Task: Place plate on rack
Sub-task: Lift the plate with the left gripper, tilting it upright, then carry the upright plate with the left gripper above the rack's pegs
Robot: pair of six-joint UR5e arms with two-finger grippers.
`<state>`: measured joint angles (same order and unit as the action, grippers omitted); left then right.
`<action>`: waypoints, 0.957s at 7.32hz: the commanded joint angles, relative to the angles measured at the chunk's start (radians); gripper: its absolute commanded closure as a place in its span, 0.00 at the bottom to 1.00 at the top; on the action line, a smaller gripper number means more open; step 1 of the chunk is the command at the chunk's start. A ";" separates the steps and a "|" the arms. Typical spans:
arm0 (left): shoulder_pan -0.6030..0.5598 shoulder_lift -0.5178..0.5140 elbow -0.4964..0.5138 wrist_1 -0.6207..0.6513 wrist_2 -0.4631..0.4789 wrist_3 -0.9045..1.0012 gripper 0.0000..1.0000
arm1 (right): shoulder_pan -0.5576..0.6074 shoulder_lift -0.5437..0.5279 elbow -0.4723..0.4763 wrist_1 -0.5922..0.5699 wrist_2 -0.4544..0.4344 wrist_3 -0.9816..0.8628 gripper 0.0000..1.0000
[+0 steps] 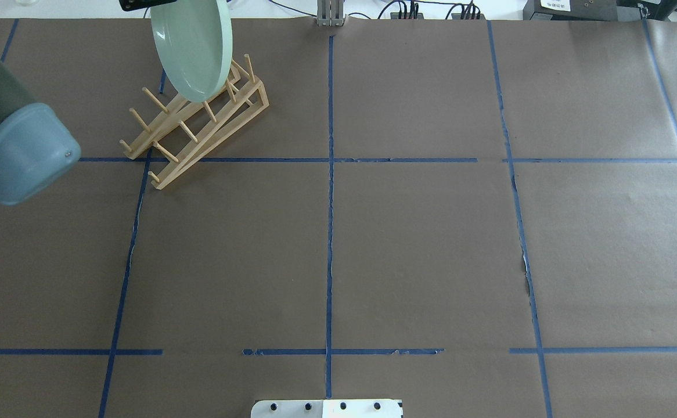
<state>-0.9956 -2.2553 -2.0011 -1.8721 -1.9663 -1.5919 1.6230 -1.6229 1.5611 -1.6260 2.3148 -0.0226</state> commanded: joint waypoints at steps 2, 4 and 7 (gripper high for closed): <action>-0.041 0.072 0.166 -0.479 0.170 -0.292 1.00 | 0.000 0.000 0.000 0.000 0.000 0.000 0.00; -0.038 0.075 0.347 -0.768 0.307 -0.416 1.00 | 0.000 0.000 0.000 0.000 0.000 0.000 0.00; -0.031 0.071 0.557 -1.011 0.426 -0.486 1.00 | 0.000 0.000 0.000 0.000 0.000 0.000 0.00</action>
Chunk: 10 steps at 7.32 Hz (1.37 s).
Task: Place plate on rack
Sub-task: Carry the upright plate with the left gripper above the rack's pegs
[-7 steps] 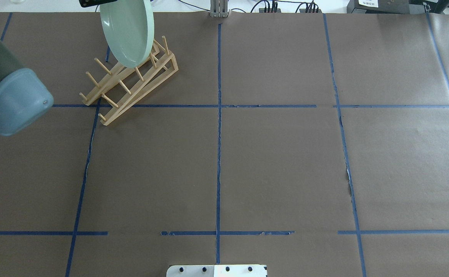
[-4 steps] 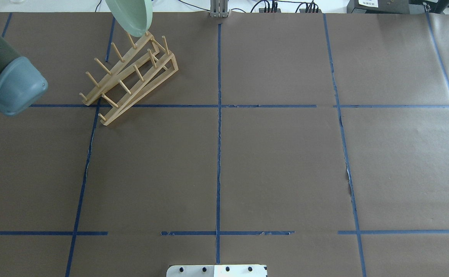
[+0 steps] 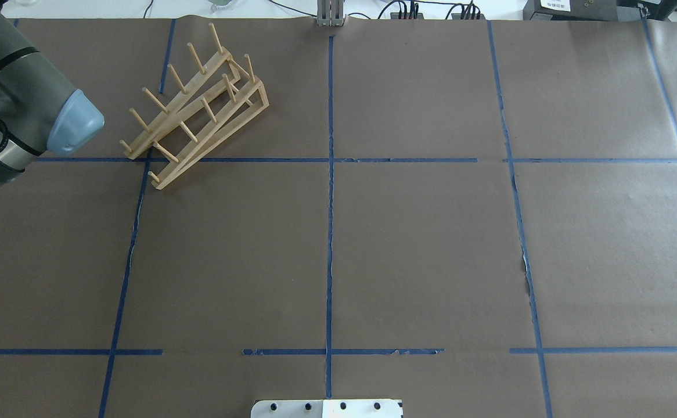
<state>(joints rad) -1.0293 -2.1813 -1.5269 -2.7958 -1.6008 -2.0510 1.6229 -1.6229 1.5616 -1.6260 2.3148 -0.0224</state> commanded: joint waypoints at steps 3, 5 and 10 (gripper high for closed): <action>0.073 0.009 0.149 -0.180 0.147 -0.038 1.00 | 0.000 0.000 0.000 0.000 0.000 -0.001 0.00; 0.101 0.104 0.110 -0.261 0.147 -0.035 1.00 | 0.000 0.000 0.000 0.000 0.000 0.001 0.00; 0.178 0.104 0.114 -0.258 0.188 -0.037 1.00 | 0.000 0.000 0.000 0.000 0.000 -0.001 0.00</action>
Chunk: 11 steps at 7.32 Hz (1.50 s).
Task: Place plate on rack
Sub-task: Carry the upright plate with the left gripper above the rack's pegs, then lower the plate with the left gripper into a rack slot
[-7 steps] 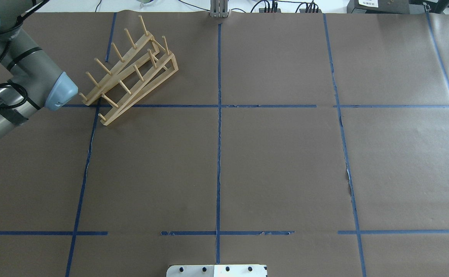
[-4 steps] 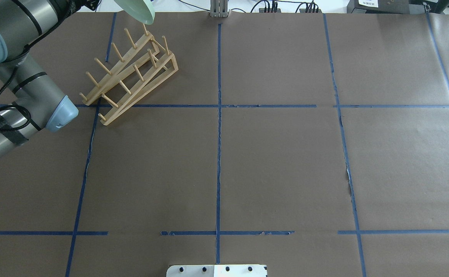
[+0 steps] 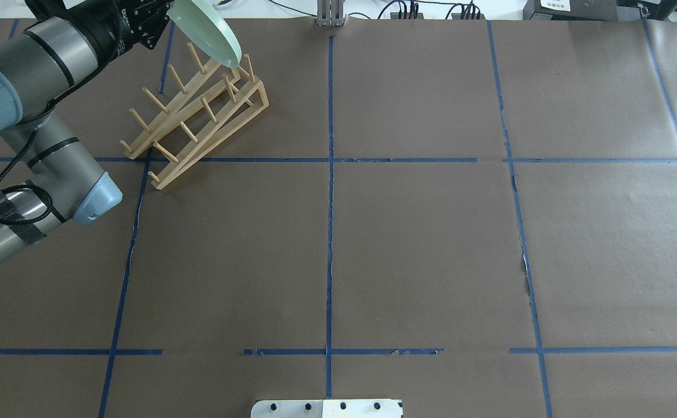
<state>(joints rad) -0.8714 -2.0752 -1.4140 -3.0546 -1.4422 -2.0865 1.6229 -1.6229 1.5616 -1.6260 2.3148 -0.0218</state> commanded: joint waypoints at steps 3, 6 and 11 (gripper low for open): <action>0.052 -0.005 0.027 0.000 0.046 -0.001 1.00 | 0.000 0.000 0.000 0.000 0.000 0.000 0.00; 0.054 -0.023 0.085 0.000 0.066 -0.003 1.00 | 0.000 0.000 0.000 0.000 0.000 0.000 0.00; 0.054 -0.037 0.084 -0.001 0.068 -0.003 1.00 | 0.000 0.000 0.000 0.000 0.000 -0.001 0.00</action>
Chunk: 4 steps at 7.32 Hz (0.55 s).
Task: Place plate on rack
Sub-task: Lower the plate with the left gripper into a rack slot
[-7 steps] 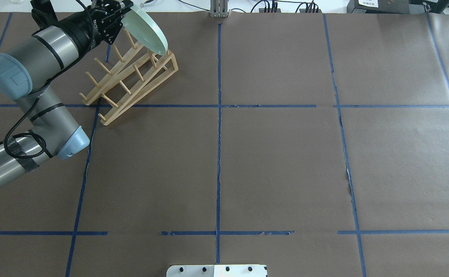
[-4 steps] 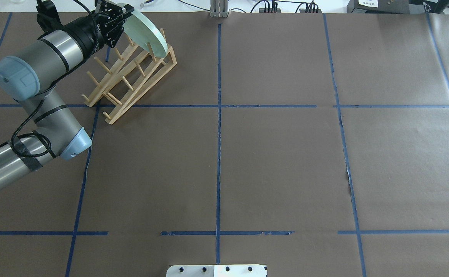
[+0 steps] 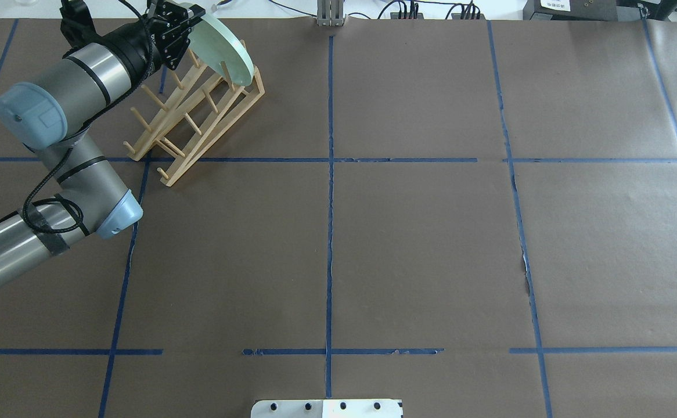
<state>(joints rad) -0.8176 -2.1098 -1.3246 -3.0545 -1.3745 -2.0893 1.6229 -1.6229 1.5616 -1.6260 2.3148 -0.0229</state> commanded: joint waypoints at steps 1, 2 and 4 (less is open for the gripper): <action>0.000 -0.004 -0.019 0.000 0.000 0.000 1.00 | 0.000 0.000 0.000 0.000 0.000 0.001 0.00; 0.000 -0.013 -0.019 0.003 0.000 0.003 1.00 | 0.000 0.000 0.000 0.000 0.000 0.001 0.00; -0.006 -0.016 -0.016 0.013 0.000 0.003 1.00 | 0.000 0.000 0.000 0.000 0.000 0.000 0.00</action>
<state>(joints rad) -0.8198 -2.1238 -1.3422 -3.0474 -1.3744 -2.0860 1.6230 -1.6229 1.5616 -1.6260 2.3148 -0.0218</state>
